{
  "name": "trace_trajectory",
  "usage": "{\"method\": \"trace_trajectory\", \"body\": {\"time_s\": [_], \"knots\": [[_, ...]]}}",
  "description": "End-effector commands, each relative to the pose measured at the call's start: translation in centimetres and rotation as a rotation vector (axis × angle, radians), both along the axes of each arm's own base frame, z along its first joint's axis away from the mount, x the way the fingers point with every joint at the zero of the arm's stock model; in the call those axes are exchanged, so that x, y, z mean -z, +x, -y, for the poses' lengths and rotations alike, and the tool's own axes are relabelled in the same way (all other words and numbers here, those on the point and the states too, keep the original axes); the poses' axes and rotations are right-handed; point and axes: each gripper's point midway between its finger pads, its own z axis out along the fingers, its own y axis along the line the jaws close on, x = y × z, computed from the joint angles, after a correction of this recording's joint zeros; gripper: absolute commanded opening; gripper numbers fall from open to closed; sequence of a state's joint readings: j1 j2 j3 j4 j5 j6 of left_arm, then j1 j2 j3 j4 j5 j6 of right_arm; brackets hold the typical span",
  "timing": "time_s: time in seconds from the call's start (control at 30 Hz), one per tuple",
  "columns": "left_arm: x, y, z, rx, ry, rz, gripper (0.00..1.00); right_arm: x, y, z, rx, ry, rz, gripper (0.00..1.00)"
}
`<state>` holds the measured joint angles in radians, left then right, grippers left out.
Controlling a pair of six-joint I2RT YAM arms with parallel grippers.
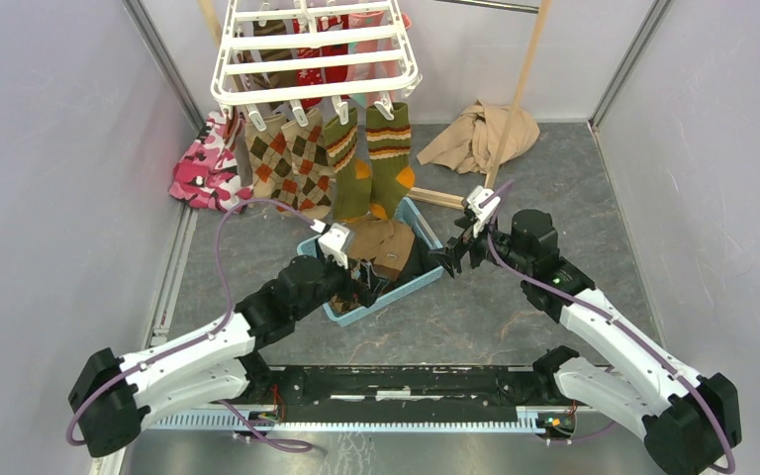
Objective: Clip the socks to the hanger
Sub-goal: Pick up the sock from the bin.
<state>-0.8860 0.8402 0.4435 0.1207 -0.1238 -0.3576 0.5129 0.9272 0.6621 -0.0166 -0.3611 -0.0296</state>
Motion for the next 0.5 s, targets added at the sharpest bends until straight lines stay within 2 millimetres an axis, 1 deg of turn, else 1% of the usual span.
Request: {"method": "trace_trajectory", "body": {"time_s": [0.0, 0.17, 0.3, 0.4, 0.43, 0.47], "knots": [[-1.4, 1.0, 0.7, -0.027, -0.015, -0.006, 0.97, -1.8, -0.2, -0.9, -0.07, 0.026, 0.121, 0.98], [-1.3, 1.9, 1.0, -0.054, -0.001, -0.013, 0.88, -1.5, 0.4, -1.3, -0.058, 0.039, 0.085, 0.98], [-0.6, 2.8, 1.0, -0.091, 0.051, -0.035, 0.75, -1.1, 1.0, -0.9, -0.012, 0.031, 0.055, 0.98], [-0.1, 3.7, 1.3, -0.111, 0.111, -0.054, 0.66, -0.7, 1.2, -0.5, 0.016, 0.021, 0.042, 0.98], [-0.2, 4.0, 1.6, -0.114, 0.122, -0.058, 0.63, -0.5, 1.2, -0.4, 0.02, 0.017, 0.039, 0.98], [0.6, 4.3, 1.7, -0.116, 0.15, -0.073, 0.61, -0.5, 1.2, -0.3, 0.025, 0.015, 0.039, 0.98]]}}
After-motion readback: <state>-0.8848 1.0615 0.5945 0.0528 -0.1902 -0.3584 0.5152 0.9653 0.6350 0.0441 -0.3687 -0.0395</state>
